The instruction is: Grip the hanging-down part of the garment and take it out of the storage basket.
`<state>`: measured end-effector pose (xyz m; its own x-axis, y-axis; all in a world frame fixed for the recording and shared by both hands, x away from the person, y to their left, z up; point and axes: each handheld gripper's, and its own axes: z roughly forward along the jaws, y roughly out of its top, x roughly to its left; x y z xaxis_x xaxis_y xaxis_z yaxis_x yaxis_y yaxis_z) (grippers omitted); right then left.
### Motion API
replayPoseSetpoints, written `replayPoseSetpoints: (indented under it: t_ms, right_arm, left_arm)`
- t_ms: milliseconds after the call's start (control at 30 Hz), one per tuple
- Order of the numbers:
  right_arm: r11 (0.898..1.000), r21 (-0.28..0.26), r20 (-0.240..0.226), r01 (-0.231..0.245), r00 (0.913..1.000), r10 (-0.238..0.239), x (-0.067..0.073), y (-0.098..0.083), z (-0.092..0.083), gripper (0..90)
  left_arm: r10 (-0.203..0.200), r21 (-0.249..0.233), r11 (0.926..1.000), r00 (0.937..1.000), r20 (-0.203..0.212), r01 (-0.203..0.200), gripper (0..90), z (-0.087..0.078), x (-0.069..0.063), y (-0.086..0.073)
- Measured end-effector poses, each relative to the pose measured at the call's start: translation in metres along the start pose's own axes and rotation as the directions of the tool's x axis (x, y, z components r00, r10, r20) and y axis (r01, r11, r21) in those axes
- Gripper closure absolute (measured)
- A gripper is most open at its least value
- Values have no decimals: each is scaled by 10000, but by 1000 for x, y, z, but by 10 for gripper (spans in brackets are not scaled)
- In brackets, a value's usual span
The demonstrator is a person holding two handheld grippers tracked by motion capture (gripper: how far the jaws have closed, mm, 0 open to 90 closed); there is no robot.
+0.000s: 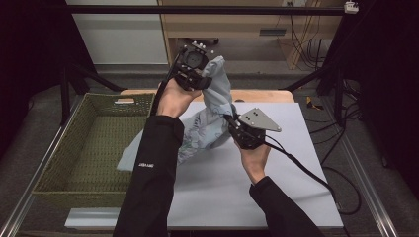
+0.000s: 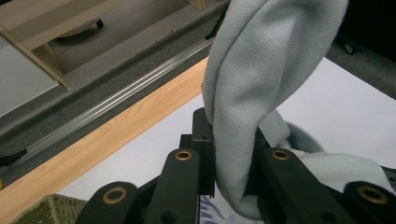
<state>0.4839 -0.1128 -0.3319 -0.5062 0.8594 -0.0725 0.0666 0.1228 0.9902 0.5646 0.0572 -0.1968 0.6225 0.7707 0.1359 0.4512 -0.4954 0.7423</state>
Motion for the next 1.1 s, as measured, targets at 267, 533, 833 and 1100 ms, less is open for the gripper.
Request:
replayPoseSetpoints:
  t_ms: [267,533,833,1100]
  right_arm:
    - [9998,70,-727,-161,9972,166,-2,-9,-8,677]
    - [9957,-393,-1252,-842,9890,787,8,-15,-28,142]
    - [9925,-665,-893,-1028,9913,967,-15,-28,-56,27]
    - [9913,-348,-728,-1268,9896,1240,-39,-51,-74,16]
  left_arm:
    - [56,39,10000,10000,-20,-55,802,0,-4,3]
    - [-27,-49,10000,10000,85,27,802,1,-5,-2]
    - [-50,-56,10000,9995,313,52,801,2,1,-14]
    - [-54,-94,9999,9986,535,59,801,6,-3,-20]
